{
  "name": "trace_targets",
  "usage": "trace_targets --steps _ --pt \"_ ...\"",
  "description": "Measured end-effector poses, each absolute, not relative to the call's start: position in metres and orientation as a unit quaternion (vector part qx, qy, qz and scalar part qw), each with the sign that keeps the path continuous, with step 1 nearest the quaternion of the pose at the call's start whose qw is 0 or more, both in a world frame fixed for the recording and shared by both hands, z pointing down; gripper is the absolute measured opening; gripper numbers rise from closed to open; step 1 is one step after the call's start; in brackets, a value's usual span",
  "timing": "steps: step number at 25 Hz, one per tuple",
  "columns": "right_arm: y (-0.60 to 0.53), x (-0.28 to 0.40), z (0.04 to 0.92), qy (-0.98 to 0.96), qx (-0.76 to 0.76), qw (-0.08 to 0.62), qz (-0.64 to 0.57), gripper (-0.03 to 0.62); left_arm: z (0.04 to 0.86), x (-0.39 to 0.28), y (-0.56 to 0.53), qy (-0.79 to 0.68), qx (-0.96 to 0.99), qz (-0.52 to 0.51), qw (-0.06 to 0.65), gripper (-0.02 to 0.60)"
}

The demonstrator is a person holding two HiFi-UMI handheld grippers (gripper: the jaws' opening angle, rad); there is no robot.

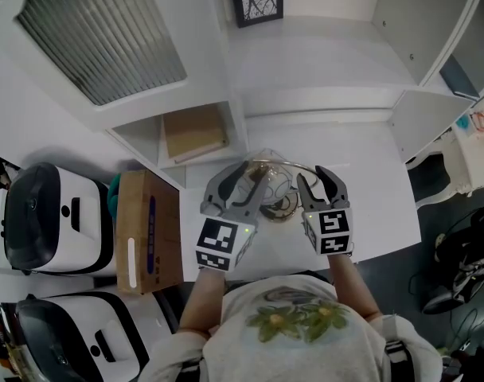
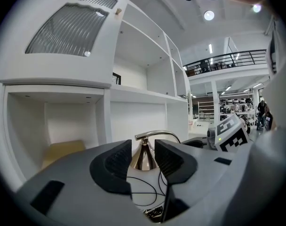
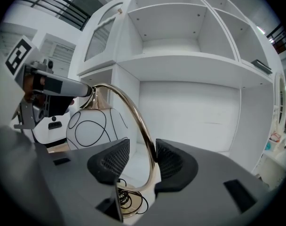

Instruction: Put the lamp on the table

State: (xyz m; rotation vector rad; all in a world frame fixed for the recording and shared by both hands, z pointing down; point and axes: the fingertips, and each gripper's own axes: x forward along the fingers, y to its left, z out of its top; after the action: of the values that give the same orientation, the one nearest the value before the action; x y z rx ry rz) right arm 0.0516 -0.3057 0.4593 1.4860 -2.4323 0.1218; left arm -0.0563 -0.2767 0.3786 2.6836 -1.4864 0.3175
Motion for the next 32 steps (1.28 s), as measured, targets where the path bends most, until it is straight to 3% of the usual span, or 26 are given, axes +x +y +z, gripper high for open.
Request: trace_targets --steps 5,8,10,14,32 --pt "-0.297 0.056 0.448 -0.834 0.535 0.131 0.031 0.166 0.374 -0.064 -0.267 -0.491 0.865 0.095 0.024 0.158" --pt "-0.288 0.061 0.436 -0.824 0.555 0.113 0.014 0.165 0.37 -0.067 -0.262 -0.496 0.864 0.085 0.023 0.078" --pt "-0.282 0.063 0.432 -0.821 0.561 0.104 0.006 0.158 0.373 -0.067 -0.259 -0.494 0.865 0.086 0.026 0.064" --pt "-0.269 0.058 0.425 -0.832 0.549 0.086 0.002 0.058 0.38 -0.06 -0.252 -0.476 0.874 0.086 0.042 0.034" --pt "-0.223 0.029 0.408 -0.874 0.482 0.057 0.008 0.029 0.394 -0.034 -0.221 -0.423 0.9 0.078 0.062 0.028"
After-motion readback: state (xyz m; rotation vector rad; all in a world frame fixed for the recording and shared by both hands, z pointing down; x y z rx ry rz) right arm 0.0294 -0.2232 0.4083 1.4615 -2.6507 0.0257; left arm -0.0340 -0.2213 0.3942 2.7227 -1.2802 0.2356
